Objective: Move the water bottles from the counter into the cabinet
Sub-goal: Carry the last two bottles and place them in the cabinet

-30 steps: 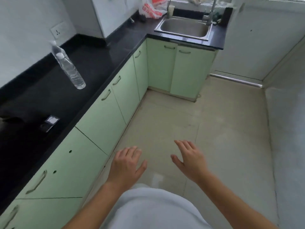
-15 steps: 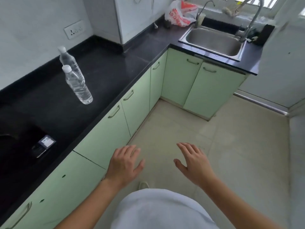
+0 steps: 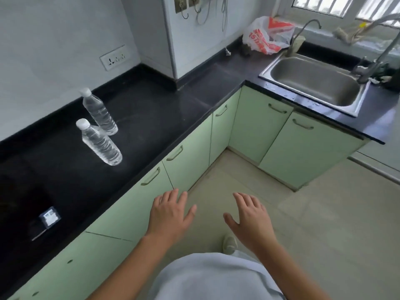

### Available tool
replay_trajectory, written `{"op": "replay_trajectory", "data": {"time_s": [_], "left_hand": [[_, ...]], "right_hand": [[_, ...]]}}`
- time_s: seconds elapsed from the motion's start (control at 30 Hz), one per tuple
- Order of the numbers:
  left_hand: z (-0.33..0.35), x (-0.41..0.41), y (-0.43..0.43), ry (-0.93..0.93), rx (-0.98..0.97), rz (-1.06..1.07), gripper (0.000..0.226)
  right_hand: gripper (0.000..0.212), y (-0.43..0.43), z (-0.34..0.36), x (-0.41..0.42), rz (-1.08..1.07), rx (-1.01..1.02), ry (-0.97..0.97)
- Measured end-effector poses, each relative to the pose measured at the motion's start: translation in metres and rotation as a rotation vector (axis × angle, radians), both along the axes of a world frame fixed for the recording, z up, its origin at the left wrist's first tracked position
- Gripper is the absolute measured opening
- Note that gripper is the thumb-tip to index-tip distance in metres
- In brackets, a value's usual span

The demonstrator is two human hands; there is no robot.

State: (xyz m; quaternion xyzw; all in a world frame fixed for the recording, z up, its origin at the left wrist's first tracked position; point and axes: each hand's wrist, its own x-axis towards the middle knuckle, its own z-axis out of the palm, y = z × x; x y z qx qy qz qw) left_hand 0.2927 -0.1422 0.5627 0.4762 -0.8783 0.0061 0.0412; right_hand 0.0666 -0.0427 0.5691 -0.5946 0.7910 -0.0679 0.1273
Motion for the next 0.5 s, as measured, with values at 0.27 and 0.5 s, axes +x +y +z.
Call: {"op": "replay_trajectory", "data": {"time_s": [0.27, 0.5], "left_hand": [[0.021, 0.025, -0.009, 0.010, 0.005, 0.507, 0.054], [0.032, 0.081, -0.018, 0.016, -0.016, 0.851, 0.056]], "right_hand": [[0.070, -0.142, 0.007, -0.011, 0.467, 0.030, 0.006], [0.069, -0.226, 0.031, 0.071, 0.767, -0.013, 0.015]]}}
